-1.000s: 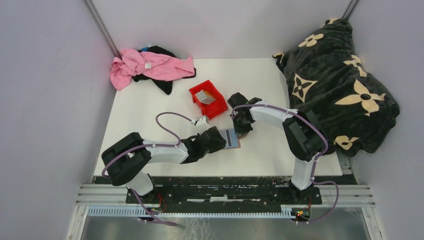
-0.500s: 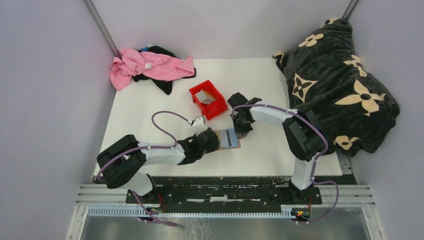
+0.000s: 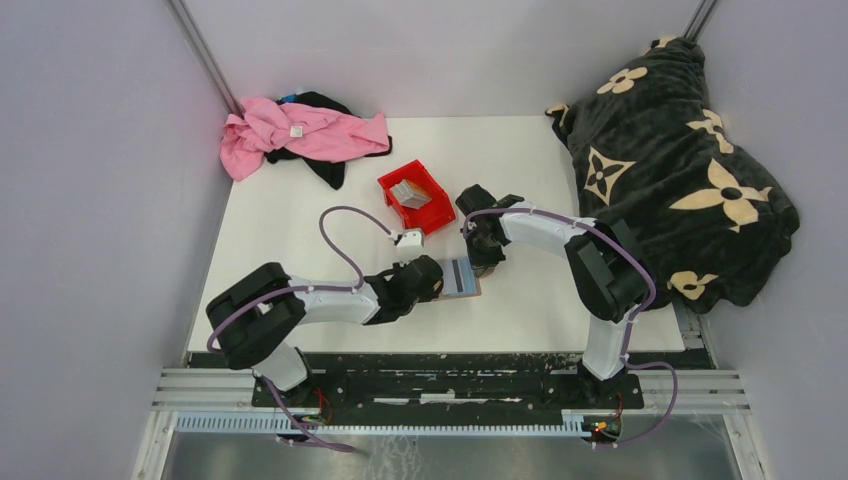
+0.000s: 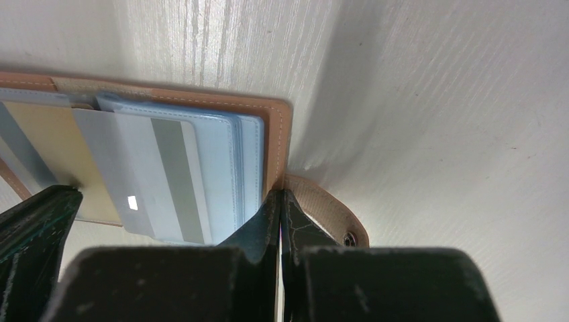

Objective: Put the credit cards into the card holder
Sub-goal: Insert the credit card into the card holder.

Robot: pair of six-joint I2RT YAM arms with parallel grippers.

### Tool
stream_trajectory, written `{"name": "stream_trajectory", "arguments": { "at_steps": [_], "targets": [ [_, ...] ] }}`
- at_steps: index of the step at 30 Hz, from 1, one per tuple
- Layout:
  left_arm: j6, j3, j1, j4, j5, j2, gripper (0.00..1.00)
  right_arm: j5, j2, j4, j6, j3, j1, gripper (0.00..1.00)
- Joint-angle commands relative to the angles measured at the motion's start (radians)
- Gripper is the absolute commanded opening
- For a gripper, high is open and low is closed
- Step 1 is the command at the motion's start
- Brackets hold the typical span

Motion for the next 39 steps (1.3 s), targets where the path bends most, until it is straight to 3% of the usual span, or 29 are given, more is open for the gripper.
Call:
{"name": "stream_trajectory", "arguments": {
  "at_steps": [1, 23, 39],
  "targets": [
    [0.134, 0.062, 0.002, 0.016, 0.015, 0.057, 0.03, 0.019, 0.038, 0.02, 0.005, 0.004, 0.0, 0.01],
    [0.189, 0.133, 0.002, 0.044, 0.072, 0.148, 0.03, 0.008, 0.06, 0.011, -0.004, 0.019, 0.016, 0.01],
    [0.186, 0.176, 0.003, 0.035, 0.086, 0.129, 0.03, 0.008, 0.055, 0.004, -0.006, 0.032, 0.027, 0.01]
  ]
}}
